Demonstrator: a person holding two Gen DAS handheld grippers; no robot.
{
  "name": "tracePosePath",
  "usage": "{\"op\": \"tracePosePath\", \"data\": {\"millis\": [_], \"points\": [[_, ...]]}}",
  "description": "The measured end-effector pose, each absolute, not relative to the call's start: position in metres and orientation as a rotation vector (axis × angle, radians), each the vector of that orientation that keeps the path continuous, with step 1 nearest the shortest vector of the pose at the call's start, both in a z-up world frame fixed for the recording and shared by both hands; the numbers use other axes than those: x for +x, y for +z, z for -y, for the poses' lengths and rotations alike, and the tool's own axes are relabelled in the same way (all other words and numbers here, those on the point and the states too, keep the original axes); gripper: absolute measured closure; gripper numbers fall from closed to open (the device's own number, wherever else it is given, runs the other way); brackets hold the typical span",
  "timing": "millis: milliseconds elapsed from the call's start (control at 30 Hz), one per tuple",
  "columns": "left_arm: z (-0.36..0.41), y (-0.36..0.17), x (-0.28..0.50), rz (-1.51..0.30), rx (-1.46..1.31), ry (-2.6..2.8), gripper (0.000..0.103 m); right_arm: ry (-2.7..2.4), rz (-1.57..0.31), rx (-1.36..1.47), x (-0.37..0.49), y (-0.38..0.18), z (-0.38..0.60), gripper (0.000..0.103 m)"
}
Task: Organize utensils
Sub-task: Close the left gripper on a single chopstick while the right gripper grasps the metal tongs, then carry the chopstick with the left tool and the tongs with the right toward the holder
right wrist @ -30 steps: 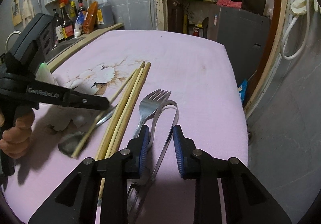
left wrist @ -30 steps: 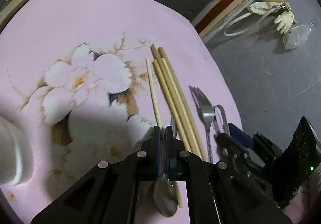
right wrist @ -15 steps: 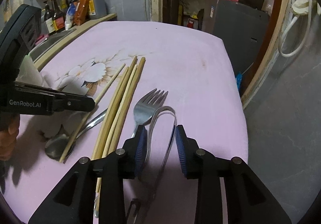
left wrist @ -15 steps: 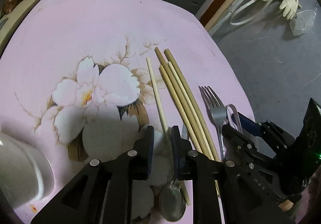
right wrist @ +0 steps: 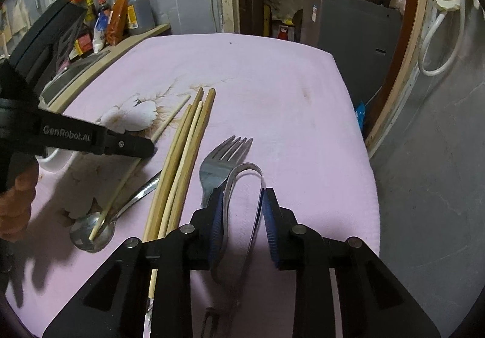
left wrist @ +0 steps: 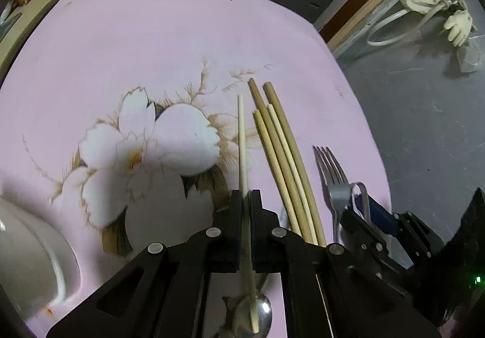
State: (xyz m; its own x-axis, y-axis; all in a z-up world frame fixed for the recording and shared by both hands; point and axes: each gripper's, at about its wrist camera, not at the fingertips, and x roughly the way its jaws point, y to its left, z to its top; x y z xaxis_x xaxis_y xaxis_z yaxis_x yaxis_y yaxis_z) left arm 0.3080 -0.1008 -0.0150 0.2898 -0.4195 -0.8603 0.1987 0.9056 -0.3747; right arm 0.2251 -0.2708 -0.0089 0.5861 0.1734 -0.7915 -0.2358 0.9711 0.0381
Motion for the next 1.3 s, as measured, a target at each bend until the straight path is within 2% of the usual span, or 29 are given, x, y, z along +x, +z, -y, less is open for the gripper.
{"op": "tracePosePath", "data": {"millis": [267,567,800,1300], "points": [[0.092,0.013,0.265,-1.035,-0.228,-0.508,0.101,0.235,-0.808,-0.017,0.196,0.005,0.279,0.080],[0.091,0.043,0.197,-0.675,-0.199,-0.507,0.101,0.218,-0.530,0.000,0.137,0.037,0.277,0.081],[0.092,0.055,0.175,-0.484,-0.198,-0.449,0.101,0.207,-0.334,-0.025,0.114,0.066,0.259,0.081],[0.009,0.107,0.146,-0.201,-0.227,-0.305,0.101,0.409,-0.118,-0.043,0.124,0.130,0.184,0.081]]}}
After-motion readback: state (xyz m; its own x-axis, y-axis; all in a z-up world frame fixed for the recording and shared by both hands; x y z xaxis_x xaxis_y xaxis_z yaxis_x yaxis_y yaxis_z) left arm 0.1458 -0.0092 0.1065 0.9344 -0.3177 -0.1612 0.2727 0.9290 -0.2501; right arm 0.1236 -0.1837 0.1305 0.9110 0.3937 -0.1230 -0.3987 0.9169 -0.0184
